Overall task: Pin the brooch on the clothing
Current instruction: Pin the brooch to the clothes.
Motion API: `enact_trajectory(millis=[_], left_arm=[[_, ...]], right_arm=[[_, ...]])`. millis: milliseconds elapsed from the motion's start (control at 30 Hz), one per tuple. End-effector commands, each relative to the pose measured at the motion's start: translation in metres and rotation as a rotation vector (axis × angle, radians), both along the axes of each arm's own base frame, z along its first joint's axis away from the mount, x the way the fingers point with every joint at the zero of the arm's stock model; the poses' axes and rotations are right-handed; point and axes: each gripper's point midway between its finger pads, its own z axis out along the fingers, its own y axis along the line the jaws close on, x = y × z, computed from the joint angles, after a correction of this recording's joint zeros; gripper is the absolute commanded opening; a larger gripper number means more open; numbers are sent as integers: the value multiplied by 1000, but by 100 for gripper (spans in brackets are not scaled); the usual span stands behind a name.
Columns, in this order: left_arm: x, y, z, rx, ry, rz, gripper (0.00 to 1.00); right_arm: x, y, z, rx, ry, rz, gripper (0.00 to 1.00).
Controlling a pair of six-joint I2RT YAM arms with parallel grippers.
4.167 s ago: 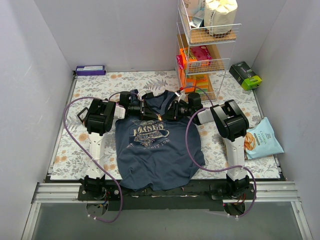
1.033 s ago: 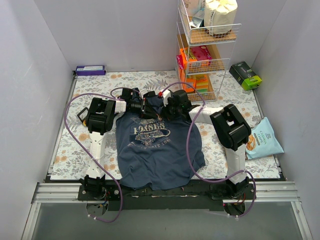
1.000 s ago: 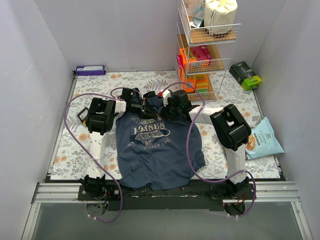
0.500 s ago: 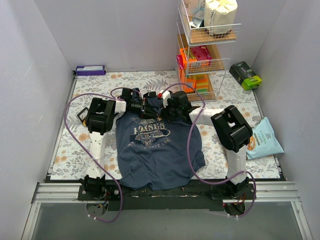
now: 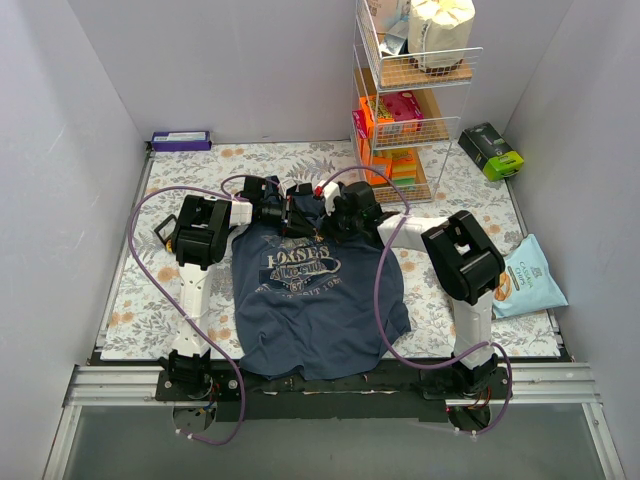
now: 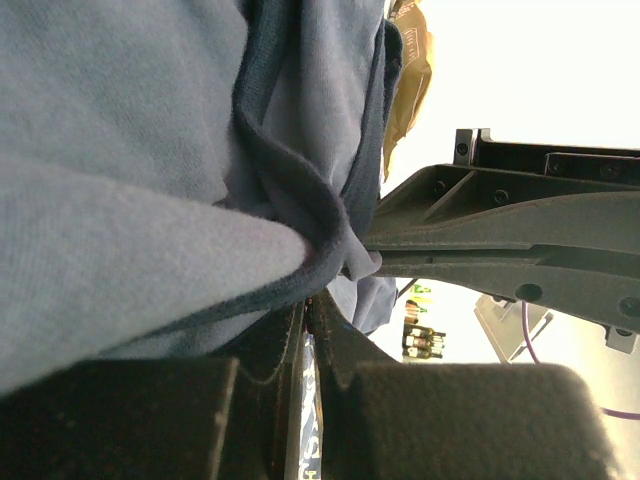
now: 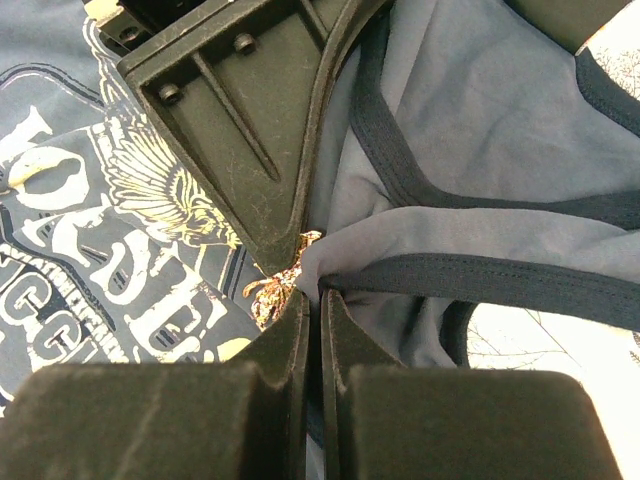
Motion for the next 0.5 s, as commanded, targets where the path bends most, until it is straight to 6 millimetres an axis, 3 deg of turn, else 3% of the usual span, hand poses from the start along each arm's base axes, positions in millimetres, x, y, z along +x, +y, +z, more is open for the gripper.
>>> enact_trajectory(millis=[0,467], left_arm=[[4,10,-27,87,101,81,0],[4,9,-20,68,60,67,0]], right_arm=[[-38,32,-5,17,94,152,1],[-37,35,-21,-41,136,149,1]])
